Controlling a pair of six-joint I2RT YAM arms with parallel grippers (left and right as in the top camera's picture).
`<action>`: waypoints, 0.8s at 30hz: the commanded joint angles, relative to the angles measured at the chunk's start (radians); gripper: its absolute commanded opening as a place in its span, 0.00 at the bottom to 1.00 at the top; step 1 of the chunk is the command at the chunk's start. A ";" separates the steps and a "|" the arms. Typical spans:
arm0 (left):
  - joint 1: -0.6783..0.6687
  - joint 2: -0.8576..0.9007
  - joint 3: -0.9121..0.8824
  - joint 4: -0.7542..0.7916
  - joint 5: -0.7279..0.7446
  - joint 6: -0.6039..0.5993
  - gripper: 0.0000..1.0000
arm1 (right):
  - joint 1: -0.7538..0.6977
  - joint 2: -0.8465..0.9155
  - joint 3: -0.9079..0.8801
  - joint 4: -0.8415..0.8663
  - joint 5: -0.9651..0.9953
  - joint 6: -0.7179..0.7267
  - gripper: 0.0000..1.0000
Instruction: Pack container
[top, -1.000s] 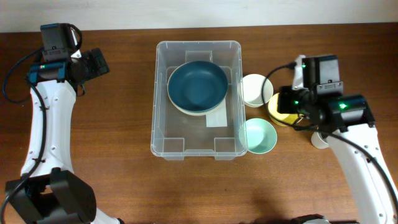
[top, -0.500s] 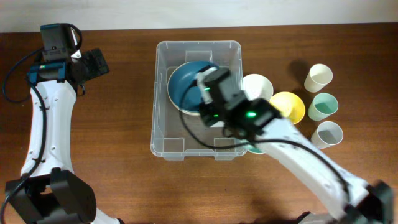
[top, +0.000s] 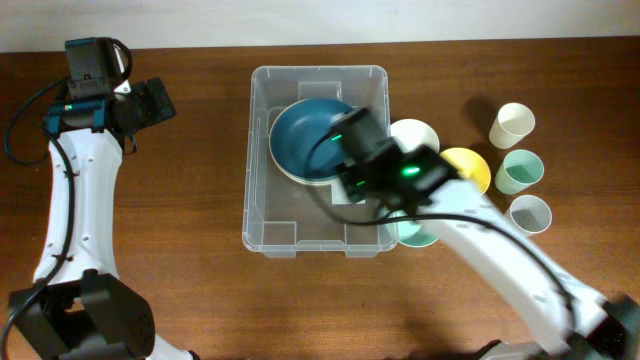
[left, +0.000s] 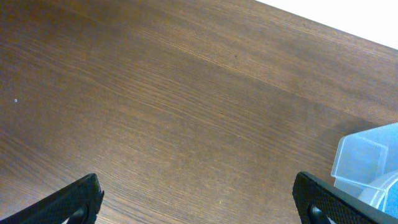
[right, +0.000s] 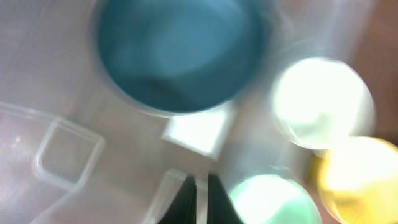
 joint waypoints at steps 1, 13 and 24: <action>0.002 -0.012 0.017 0.000 -0.004 0.002 1.00 | -0.208 -0.147 0.048 -0.123 0.093 0.110 0.04; 0.002 -0.012 0.017 0.000 -0.004 0.002 1.00 | -0.654 -0.136 -0.380 0.014 -0.337 0.117 0.50; 0.002 -0.012 0.017 0.000 -0.004 0.002 1.00 | -0.653 -0.136 -0.706 0.330 -0.413 0.117 0.50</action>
